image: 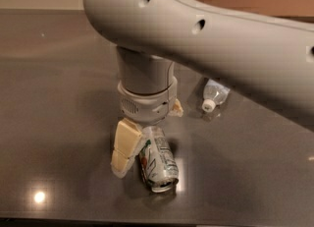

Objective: Pick 7up can

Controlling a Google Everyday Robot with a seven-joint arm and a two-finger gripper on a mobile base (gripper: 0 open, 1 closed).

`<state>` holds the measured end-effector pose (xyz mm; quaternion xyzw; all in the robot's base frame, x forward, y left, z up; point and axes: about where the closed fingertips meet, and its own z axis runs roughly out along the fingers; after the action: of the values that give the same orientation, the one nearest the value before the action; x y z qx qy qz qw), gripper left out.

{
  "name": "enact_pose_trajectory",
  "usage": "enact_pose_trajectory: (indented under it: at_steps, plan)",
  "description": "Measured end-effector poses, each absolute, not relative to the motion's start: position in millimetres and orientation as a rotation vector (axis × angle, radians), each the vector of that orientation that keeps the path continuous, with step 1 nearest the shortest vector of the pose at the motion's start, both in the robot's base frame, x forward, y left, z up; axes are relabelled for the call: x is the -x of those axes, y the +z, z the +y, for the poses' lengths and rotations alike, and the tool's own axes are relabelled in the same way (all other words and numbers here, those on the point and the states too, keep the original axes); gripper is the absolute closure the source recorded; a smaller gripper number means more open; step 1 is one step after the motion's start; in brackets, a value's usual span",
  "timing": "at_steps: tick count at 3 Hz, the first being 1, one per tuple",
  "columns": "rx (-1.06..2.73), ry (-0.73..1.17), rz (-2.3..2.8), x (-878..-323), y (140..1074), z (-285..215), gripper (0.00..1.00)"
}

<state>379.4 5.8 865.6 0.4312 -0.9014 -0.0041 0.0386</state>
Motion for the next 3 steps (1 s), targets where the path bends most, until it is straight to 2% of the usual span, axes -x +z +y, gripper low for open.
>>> enact_pose_trajectory:
  at_steps: [1,3]
  plan:
    - [-1.301,-0.023,-2.742,-370,856,5,0.00]
    - [-1.291,-0.026,-2.721,-363,845,4,0.41]
